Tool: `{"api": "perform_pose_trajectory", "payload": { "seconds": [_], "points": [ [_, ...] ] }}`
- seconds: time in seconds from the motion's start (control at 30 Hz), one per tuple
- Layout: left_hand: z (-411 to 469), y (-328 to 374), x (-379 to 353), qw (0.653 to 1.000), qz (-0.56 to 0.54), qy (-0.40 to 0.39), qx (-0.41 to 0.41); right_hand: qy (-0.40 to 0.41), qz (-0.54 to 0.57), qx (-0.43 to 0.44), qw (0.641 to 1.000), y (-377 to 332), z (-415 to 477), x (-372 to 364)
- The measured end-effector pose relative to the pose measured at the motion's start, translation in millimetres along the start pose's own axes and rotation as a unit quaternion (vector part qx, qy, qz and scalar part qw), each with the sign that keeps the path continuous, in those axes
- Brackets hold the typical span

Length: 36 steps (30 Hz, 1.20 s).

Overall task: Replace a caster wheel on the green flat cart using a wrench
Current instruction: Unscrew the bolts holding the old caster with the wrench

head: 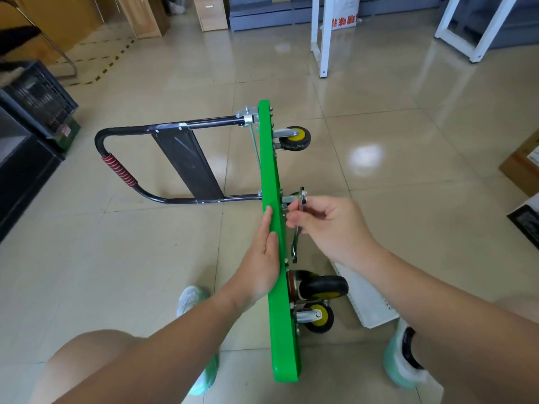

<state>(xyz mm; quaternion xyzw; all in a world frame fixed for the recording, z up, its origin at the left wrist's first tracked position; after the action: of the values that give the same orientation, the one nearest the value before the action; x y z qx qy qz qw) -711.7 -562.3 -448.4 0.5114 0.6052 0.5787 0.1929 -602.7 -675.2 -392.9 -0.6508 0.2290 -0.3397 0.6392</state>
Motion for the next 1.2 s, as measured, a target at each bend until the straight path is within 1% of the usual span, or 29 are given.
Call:
{"api": "perform_pose_trajectory", "payload": {
  "seconds": [0.1, 0.2, 0.47, 0.7, 0.83, 0.9, 1.03, 1.2],
  "points": [
    [1.5, 0.0, -2.3, 1.0, -0.008, -0.001, 0.0, -0.011, 0.042, -0.054, 0.998, 1.9, 17.6, 7.5],
    [3.3, 0.0, -2.8, 1.0, -0.007, -0.005, 0.0, -0.033, 0.06, -0.09, 0.994, 5.0, 32.9, 6.0],
    [6.2, -3.3, 2.2, 1.0, -0.009, -0.024, 0.002, -0.061, 0.057, -0.148, 0.985, 17.9, 62.7, 1.5],
    [9.1, -6.0, 3.9, 0.999, -0.003, -0.033, -0.009, -0.07, 0.066, -0.185, 0.978, 33.2, 75.1, -3.0],
    [10.0, -5.2, 3.0, 0.999, -0.005, -0.032, -0.017, -0.092, 0.07, -0.209, 0.971, 45.3, 77.6, -7.1],
    [10.4, -6.6, 2.8, 0.999, -0.004, -0.032, -0.02, -0.09, 0.068, -0.214, 0.97, 49.5, 77.1, -9.6],
    [9.9, -7.5, 1.9, 0.999, 0.0, -0.029, -0.029, -0.078, 0.067, -0.197, 0.975, 48.2, 75.1, -9.3],
    [8.9, -6.4, 1.0, 0.999, 0.006, -0.028, -0.027, -0.038, 0.021, -0.171, 0.984, 44.7, 67.1, -10.0]
  ]
}}
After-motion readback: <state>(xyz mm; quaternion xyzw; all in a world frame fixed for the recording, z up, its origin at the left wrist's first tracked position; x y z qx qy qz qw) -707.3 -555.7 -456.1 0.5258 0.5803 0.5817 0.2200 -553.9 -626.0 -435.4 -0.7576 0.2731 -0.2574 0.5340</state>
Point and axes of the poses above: each hand's wrist, its own z-axis towards the middle knuckle, its own x-axis out of the back of the hand, y = z × x, the point moved 1 cm from there along z, towards the middle knuckle, and after that the axes turned 2 degrees about x, right-handed, at the moved point
